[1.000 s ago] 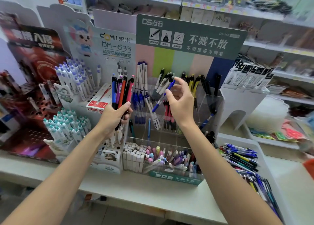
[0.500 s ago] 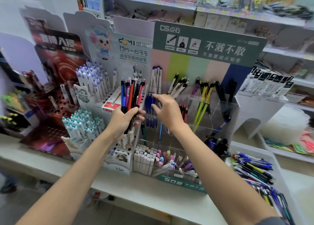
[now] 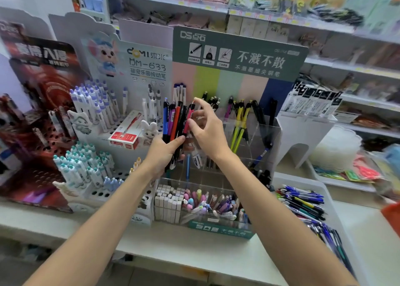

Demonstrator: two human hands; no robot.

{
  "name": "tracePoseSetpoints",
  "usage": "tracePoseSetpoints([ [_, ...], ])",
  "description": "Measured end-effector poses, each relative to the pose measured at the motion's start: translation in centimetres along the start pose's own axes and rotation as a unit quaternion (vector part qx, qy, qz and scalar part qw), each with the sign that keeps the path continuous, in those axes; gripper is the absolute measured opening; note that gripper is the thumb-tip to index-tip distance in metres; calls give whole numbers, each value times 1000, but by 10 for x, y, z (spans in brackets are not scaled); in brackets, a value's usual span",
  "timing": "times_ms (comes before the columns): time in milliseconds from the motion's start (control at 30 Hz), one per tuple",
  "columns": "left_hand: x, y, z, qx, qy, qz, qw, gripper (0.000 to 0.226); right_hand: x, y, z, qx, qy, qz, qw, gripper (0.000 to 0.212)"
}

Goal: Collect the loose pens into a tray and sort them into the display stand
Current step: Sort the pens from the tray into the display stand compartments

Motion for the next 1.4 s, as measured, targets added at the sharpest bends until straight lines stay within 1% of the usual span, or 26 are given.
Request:
tracePoseSetpoints([
  [67,5,1,-15,16,10,7,1000,16,2,-5,16,0,-12,-12,1000,55],
  [133,9,2,-27,22,22,12,999,13,2,-10,33,7,-27,-19,999,53],
  [167,12,3,-33,25,28,12,999,13,2,-12,43,8,-49,-14,999,52],
  [267,16,8,-41,35,34,9,999,13,0,-21,83,6,-165,12,986,48],
  [300,16,11,-41,40,29,9,999,13,0,-23,95,-13,-186,28,982,47],
  [333,16,14,-40,44,24,13,999,14,-1,-25,103,-40,-189,40,980,47],
  [400,16,22,-37,39,19,23,999,16,-4,-32,105,-102,-155,54,981,49],
  [500,12,31,-37,26,29,39,998,14,-15,-48,85,-198,-85,71,974,54],
  [533,10,32,-38,23,33,41,998,13,-18,-55,77,-228,-56,66,970,55],
  [600,6,31,-40,9,37,39,999,12,-21,-68,64,-282,8,26,959,52],
  [667,4,28,-40,-12,33,34,999,11,-24,-74,58,-308,43,-2,950,50],
  [700,4,26,-39,-21,30,33,999,11,-25,-74,58,-303,33,7,952,49],
  [800,3,22,-37,-39,31,27,998,10,-23,-58,70,-236,-55,67,968,47],
  [833,4,21,-38,-45,32,27,998,10,-22,-51,73,-187,-70,57,978,46],
  [867,4,21,-39,-48,34,28,998,10,-20,-46,74,-130,-67,31,989,46],
  [933,6,21,-44,-34,38,25,998,11,-17,-37,70,-44,-31,-14,998,51],
  [1033,9,20,-52,-2,49,9,999,17,-17,-31,60,-52,-8,-5,999,55],
  [1133,10,18,-57,-28,57,12,998,16,-15,-31,63,-15,-35,-27,999,56],
  [1200,14,15,-58,-17,58,-3,998,17,-11,-30,74,6,-75,-34,997,55],
  [1300,22,11,-66,-17,62,-2,998,20,-1,-26,106,1,-156,-11,988,49],
  [1400,28,5,-82,-15,69,-10,997,22,10,-17,150,-11,-223,24,974,47],
])
Point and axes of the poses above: each hand's wrist, its own x-axis towards the middle knuckle, its own z-axis out of the back of the hand, y = z × x, the point moved 4 cm from there along x, towards the middle knuckle, and after that the axes turned 6 degrees about -z, right-handed, at the moved point
